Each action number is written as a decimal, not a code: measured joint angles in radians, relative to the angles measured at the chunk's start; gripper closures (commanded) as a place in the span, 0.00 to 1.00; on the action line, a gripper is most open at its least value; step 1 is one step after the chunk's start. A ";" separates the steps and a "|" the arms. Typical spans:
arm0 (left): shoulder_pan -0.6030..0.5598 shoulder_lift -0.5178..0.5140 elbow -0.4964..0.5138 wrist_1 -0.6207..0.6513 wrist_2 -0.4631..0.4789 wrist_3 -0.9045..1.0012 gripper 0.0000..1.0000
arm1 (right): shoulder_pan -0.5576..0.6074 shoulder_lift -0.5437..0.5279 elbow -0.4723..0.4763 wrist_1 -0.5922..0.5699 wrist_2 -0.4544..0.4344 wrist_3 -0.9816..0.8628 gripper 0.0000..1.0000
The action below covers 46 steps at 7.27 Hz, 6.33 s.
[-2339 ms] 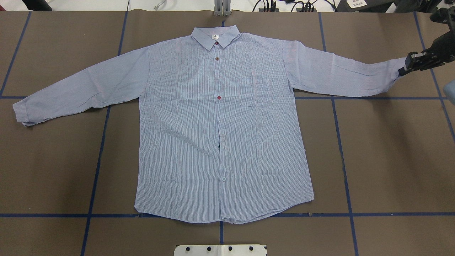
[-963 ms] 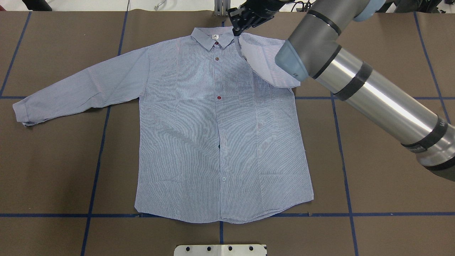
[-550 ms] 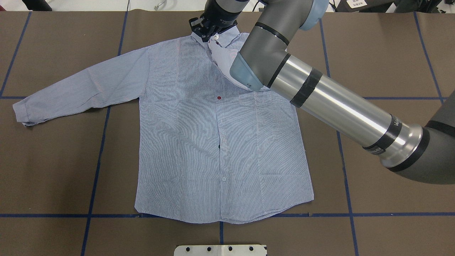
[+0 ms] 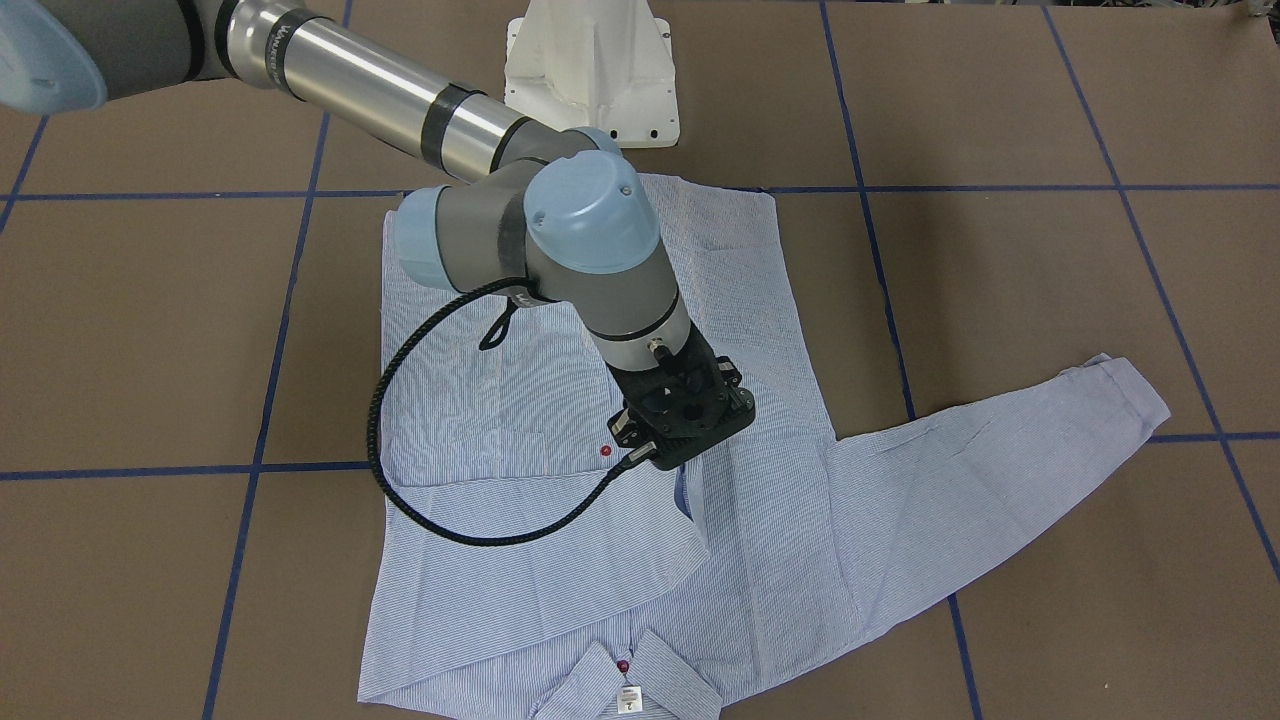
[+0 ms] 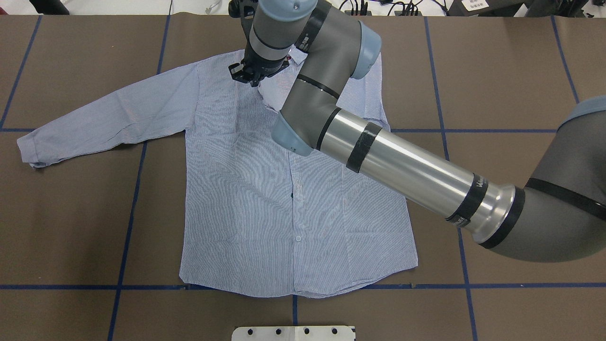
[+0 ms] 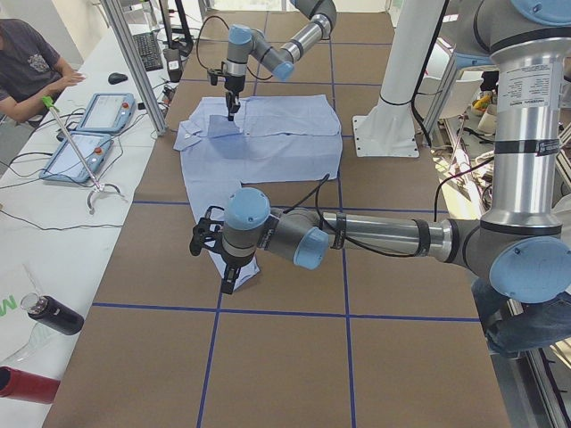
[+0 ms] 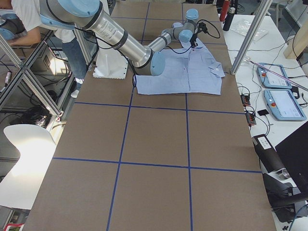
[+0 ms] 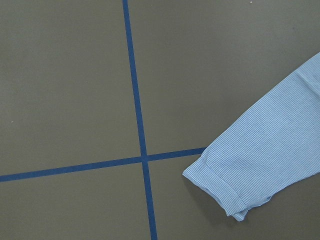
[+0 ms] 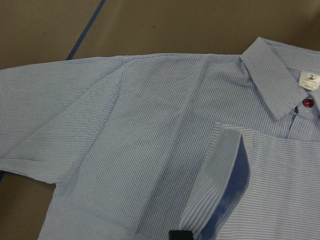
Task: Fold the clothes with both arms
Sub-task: 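Lay the sleeve across the chest near the other sleeve and release, then raise the right gripper and withdraw it toward its side, then lower the left gripper onto the other sleeve cuff and grasp it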
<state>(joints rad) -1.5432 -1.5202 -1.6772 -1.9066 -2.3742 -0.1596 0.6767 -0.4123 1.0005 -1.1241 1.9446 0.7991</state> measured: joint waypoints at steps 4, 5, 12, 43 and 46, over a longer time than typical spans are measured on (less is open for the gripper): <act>0.000 -0.009 0.016 0.001 0.001 -0.001 0.00 | -0.156 0.071 -0.039 0.056 -0.263 0.044 0.00; 0.000 -0.012 0.025 -0.003 0.001 -0.001 0.00 | -0.168 0.074 -0.035 0.064 -0.289 0.062 0.00; 0.119 -0.021 0.038 -0.195 0.028 -0.426 0.01 | -0.010 -0.041 0.164 -0.173 -0.100 0.093 0.00; 0.534 0.013 0.359 -0.858 0.465 -1.250 0.77 | 0.349 -0.567 0.744 -0.596 0.261 -0.300 0.00; 0.531 0.014 0.353 -0.857 0.464 -1.251 1.00 | 0.349 -0.568 0.744 -0.595 0.261 -0.300 0.00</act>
<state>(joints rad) -1.0121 -1.5066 -1.3237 -2.7633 -1.9101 -1.4110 1.0255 -0.9802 1.7442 -1.7196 2.2058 0.4990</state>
